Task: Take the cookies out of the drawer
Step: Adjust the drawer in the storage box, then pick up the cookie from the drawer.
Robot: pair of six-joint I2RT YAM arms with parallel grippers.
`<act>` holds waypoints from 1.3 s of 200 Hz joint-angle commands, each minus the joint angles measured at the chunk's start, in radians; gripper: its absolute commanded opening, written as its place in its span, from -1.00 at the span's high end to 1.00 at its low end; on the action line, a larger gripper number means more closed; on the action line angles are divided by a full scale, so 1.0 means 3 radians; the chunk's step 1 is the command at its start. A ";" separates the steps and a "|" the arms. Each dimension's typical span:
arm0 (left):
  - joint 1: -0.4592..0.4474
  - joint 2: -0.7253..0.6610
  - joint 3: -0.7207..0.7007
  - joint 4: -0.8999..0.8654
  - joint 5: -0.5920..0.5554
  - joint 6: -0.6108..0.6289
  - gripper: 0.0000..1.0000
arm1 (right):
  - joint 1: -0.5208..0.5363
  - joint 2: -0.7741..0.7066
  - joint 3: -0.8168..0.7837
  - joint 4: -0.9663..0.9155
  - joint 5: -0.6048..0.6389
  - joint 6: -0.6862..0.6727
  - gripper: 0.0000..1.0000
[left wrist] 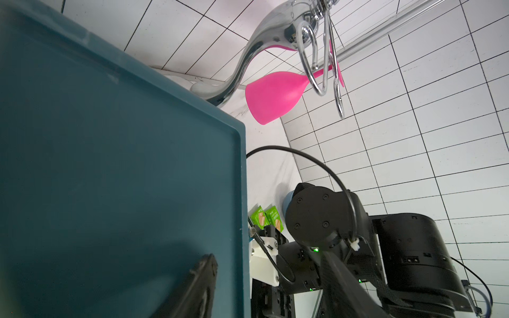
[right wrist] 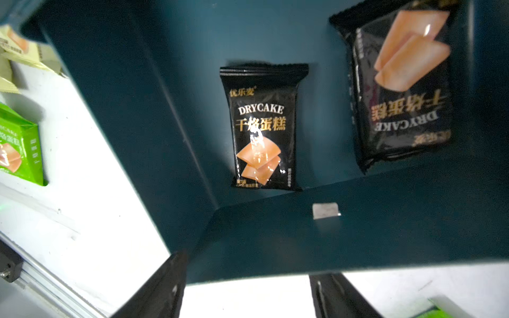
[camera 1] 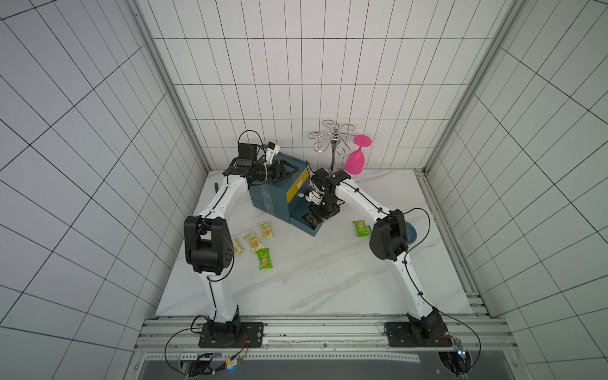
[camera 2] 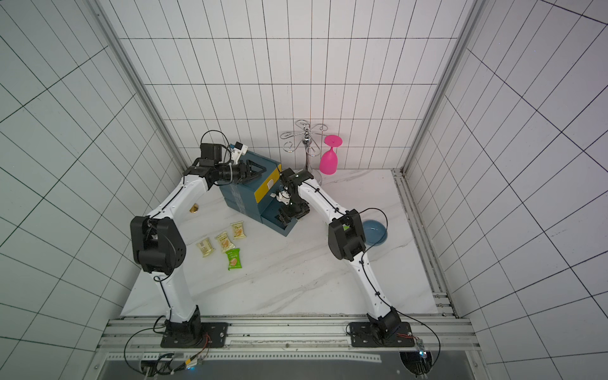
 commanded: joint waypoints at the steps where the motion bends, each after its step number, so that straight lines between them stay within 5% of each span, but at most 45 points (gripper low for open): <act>1: 0.0005 0.0178 -0.0143 -0.0288 -0.0059 -0.0010 -0.28 | 0.0049 -0.0110 -0.0029 0.0158 0.0122 -0.0010 -0.47; 61: 0.0037 0.0187 -0.0143 -0.0298 -0.0033 0.0008 -0.28 | 0.0080 -0.0768 -0.0553 0.0576 0.0095 0.0098 -0.48; 260: 0.0064 0.0225 -0.0200 -0.0288 -0.0105 -0.0012 -0.28 | 0.0131 0.0248 -0.0090 0.0483 0.0502 -0.0494 -0.47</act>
